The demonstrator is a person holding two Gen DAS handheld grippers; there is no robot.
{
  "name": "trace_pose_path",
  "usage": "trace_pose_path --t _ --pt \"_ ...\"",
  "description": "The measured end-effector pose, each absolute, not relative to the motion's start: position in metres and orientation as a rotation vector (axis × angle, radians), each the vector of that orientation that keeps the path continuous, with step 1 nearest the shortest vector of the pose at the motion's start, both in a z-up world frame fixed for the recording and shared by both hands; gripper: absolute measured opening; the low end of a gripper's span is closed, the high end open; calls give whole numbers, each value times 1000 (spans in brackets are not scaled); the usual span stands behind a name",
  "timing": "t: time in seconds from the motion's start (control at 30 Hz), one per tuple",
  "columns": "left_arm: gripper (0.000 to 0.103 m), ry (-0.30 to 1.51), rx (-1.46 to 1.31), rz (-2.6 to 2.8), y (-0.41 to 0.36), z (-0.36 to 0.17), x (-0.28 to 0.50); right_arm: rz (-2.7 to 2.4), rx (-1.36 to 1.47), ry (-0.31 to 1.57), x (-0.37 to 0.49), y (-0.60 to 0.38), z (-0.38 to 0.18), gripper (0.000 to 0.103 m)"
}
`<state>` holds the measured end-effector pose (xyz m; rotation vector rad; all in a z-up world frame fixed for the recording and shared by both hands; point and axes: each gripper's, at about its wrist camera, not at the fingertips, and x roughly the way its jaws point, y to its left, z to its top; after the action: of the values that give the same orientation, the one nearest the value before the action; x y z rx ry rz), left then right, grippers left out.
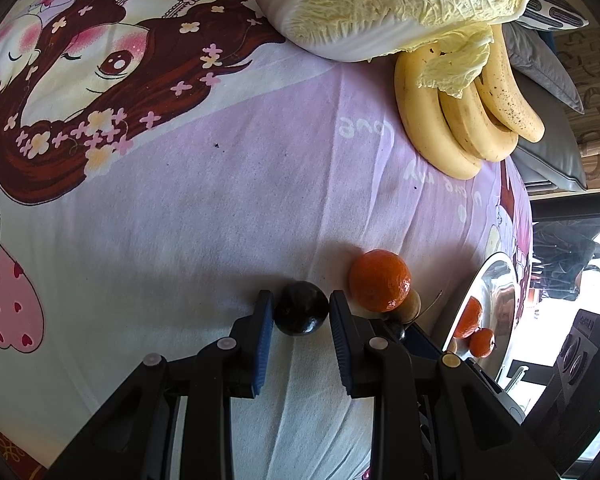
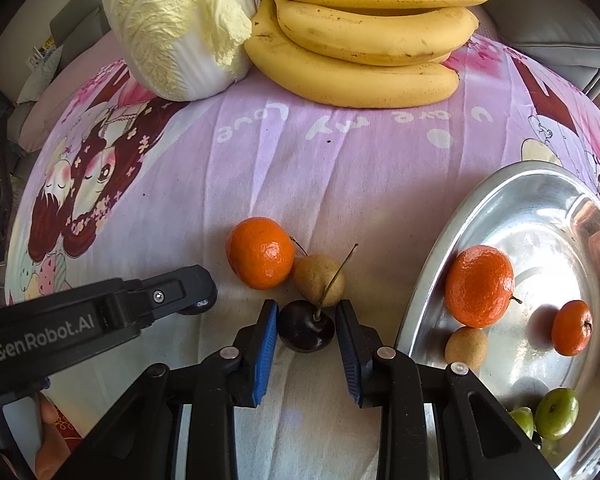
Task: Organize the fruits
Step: 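Hold the black cherries in both grippers beside the tangerine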
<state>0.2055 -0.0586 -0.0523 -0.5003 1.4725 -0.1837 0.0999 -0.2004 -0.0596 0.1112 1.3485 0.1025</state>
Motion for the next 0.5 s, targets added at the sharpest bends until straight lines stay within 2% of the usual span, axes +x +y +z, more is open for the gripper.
trace_pose_path --t 0.13,0.5 --pt "30 1473 -501 -185 -59 -52 205 104 100 1343 99 -200 -59 30" --pt "29 1464 -504 -227 -58 -44 202 112 138 1282 91 -205 -35 29"
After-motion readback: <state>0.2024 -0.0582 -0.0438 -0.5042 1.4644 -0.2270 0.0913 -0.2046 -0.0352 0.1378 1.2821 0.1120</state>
